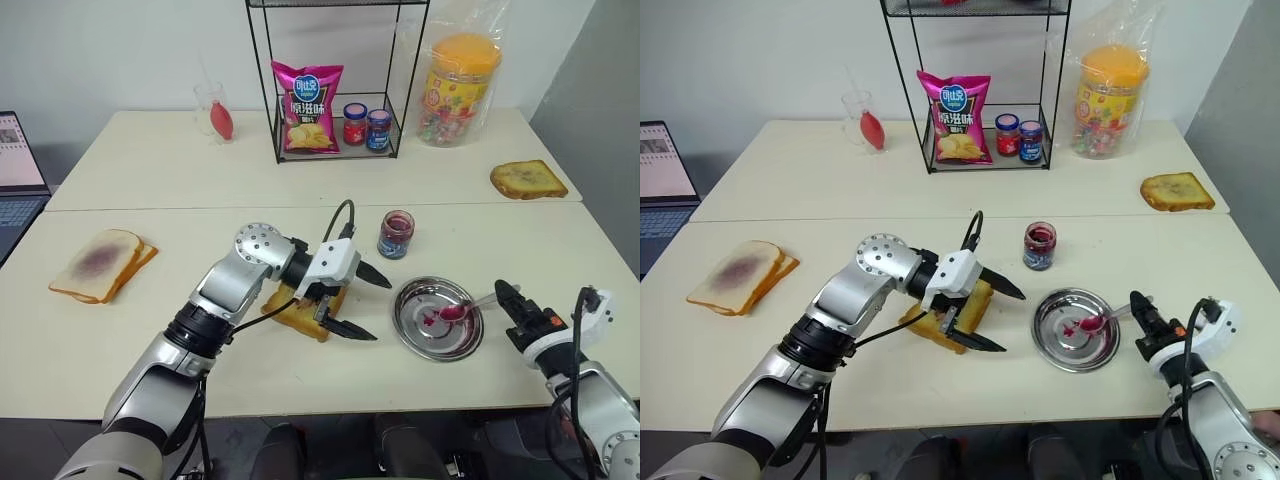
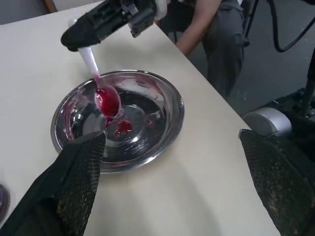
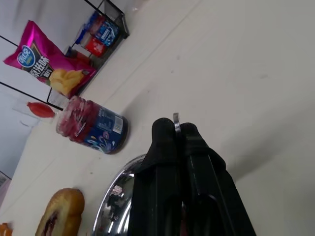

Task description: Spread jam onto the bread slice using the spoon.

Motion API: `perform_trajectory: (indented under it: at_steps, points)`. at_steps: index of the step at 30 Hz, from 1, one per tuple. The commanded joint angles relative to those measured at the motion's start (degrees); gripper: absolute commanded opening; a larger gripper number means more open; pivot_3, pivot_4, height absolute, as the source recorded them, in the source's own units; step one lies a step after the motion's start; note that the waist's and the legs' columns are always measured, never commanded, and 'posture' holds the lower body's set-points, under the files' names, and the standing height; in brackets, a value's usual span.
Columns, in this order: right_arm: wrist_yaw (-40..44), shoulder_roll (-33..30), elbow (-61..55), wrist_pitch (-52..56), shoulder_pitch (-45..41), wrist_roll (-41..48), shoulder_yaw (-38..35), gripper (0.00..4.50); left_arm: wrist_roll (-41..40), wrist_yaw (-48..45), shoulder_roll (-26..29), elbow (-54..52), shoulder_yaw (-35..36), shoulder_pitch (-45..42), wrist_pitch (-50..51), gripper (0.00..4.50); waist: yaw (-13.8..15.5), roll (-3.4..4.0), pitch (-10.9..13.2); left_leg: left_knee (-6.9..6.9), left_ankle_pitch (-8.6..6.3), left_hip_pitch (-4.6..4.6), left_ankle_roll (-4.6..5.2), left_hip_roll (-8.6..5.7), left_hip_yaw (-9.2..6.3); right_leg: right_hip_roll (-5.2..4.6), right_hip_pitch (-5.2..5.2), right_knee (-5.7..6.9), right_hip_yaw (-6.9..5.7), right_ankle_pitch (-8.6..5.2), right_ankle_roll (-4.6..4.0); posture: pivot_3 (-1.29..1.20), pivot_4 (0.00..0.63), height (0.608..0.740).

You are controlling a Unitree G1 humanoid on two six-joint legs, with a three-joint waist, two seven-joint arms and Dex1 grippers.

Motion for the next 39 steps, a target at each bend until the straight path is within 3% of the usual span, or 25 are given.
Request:
perform_trajectory:
  at_steps: [1,4,5,19,24,39]
  points:
    - [3.1,-1.0,0.9,-1.7,1.0,-1.9,1.0,0.03,1.2,2.3,-0.2,0.0,1.9,0.1,-2.1,4.5,0.0,0.0,0.0,0.0,0.0,0.0,0.0,0.0,0.0,0.0,0.01,0.0,0.0,0.0,0.0,0.0,0.15,0.74]
    - [4.8,-1.8,2.3,-2.3,1.1,-2.5,1.3,0.03,2.8,4.7,-0.2,1.4,2.3,0.1,-3.9,4.5,0.0,0.0,0.0,-0.01,0.0,0.1,0.0,0.0,0.0,0.0,0.11,-0.01,0.0,0.0,0.0,0.0,0.15,0.74]
    - [5.2,-2.2,2.6,-2.5,1.1,-2.4,1.3,0.47,2.7,5.2,-0.3,1.7,2.8,0.1,-3.8,4.5,0.0,0.0,0.0,-0.01,0.0,0.21,0.0,0.0,0.0,0.0,0.22,-0.03,0.0,-0.01,0.0,0.0,0.15,0.74]
    - [7.2,-4.1,4.0,-3.1,1.4,-3.3,1.6,3.2,2.3,5.6,0.8,3.4,5.2,-0.3,-4.9,4.5,0.1,0.0,0.0,-0.03,0.0,0.32,0.0,0.0,0.0,-0.01,0.33,-0.04,0.01,-0.02,-0.02,0.0,0.15,0.74]
    - [7.6,-4.9,3.6,-2.9,1.3,-3.8,2.4,4.43,2.0,5.1,1.4,3.8,5.9,-0.3,-5.0,4.5,0.1,0.0,0.0,-0.03,0.0,0.32,0.0,0.0,0.0,-0.01,0.33,-0.04,0.0,-0.02,-0.02,0.0,0.15,0.74]
    - [9.9,-11.8,4.9,-1.3,2.4,-3.0,-1.1,4.47,2.1,7.2,3.5,4.9,9.7,-1.1,-4.9,4.5,0.1,-0.01,0.0,-0.04,0.0,0.31,0.0,0.0,0.01,-0.01,0.33,-0.04,0.01,-0.03,-0.02,0.0,0.15,0.74]
